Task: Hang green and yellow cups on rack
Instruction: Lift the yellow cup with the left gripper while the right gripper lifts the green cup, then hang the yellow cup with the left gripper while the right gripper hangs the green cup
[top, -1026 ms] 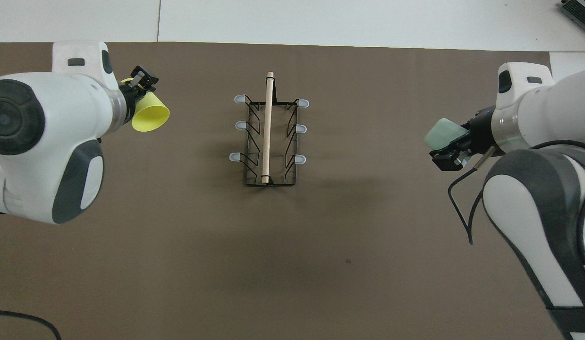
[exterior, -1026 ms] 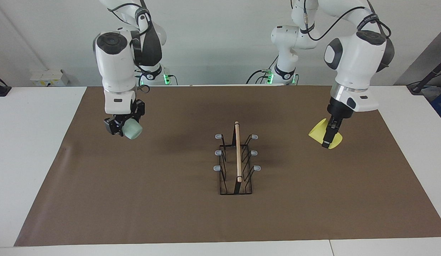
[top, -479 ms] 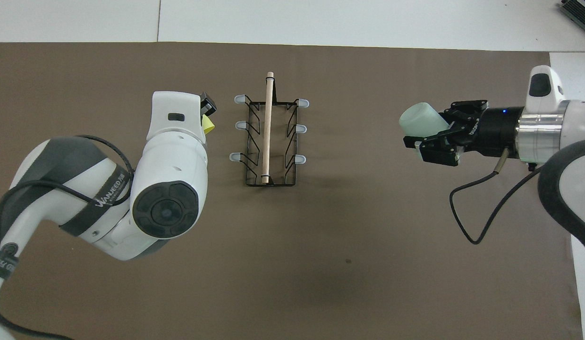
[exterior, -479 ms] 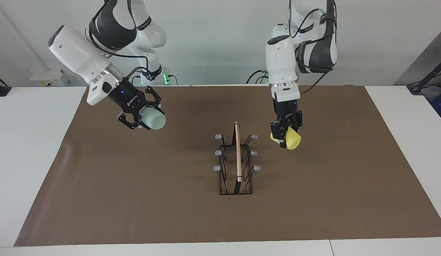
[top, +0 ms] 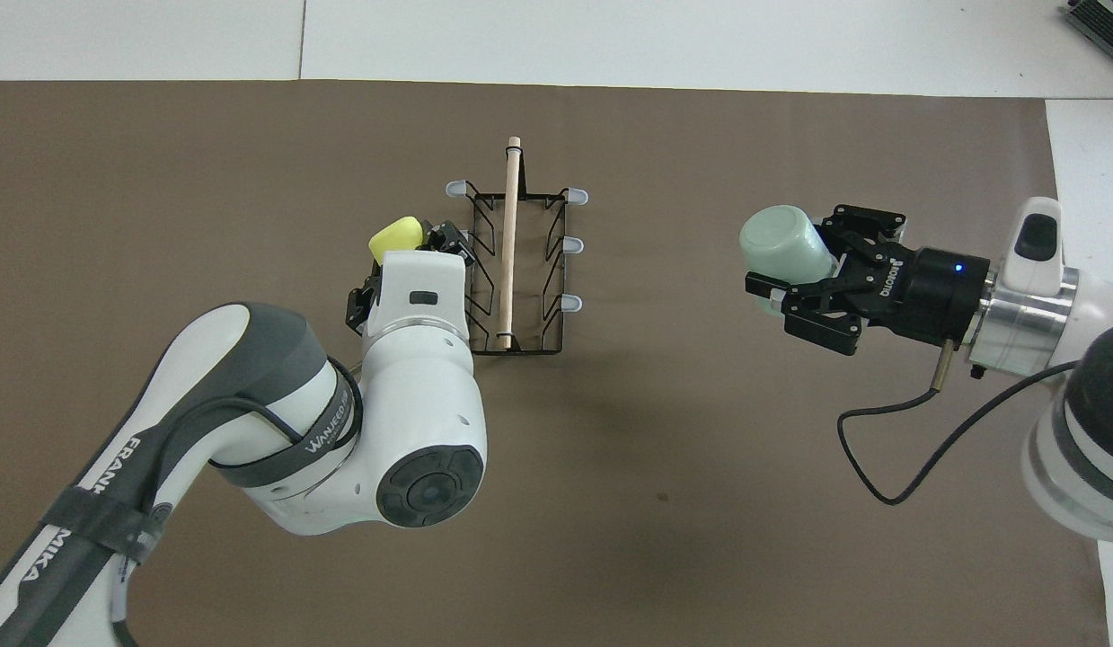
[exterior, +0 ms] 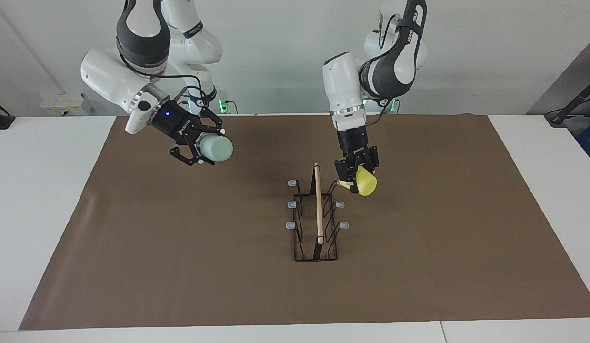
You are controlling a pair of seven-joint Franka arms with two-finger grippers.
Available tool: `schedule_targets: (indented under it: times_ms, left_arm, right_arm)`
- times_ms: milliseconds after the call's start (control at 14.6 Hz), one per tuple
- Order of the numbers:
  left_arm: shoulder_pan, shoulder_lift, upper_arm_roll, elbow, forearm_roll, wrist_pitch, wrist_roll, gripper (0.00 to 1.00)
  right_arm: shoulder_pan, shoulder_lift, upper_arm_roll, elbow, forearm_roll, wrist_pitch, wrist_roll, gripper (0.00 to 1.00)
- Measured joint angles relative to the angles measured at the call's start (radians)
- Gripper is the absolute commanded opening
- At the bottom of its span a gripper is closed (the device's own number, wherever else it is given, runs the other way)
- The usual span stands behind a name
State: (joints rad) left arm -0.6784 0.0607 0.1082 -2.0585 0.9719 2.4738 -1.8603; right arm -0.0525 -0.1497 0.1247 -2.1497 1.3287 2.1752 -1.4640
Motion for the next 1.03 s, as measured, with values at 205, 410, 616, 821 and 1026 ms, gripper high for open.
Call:
schedule_targets:
  times_ms: [205,410,616,821,1026]
  left_arm:
    - [-0.013,-0.002,0.001,-0.014,0.09,-0.016,-0.083,0.0]
    - [-0.039,-0.002,0.001,-0.031,0.158,-0.055,-0.177,0.0]
    - [-0.057,-0.002,0.002,-0.035,0.21,-0.083,-0.235,0.0]
    - [-0.08,0.008,0.002,-0.04,0.288,-0.132,-0.315,0.0]
    - [-0.085,0.033,0.002,-0.041,0.316,-0.137,-0.344,0.0]
  right_arm:
    - [0.03,-0.01,0.002,-0.074,0.153,0.011,-0.152,0.0]
    - [0.078,-0.004,0.004,-0.147,0.342,0.028,-0.343,0.0]
    - [0.126,0.028,0.004,-0.192,0.529,0.032,-0.51,0.0]
    - [0.2,0.064,0.006,-0.196,0.714,0.066,-0.612,0.0]
    - [0.267,0.099,0.007,-0.195,0.822,0.078,-0.669,0.0]
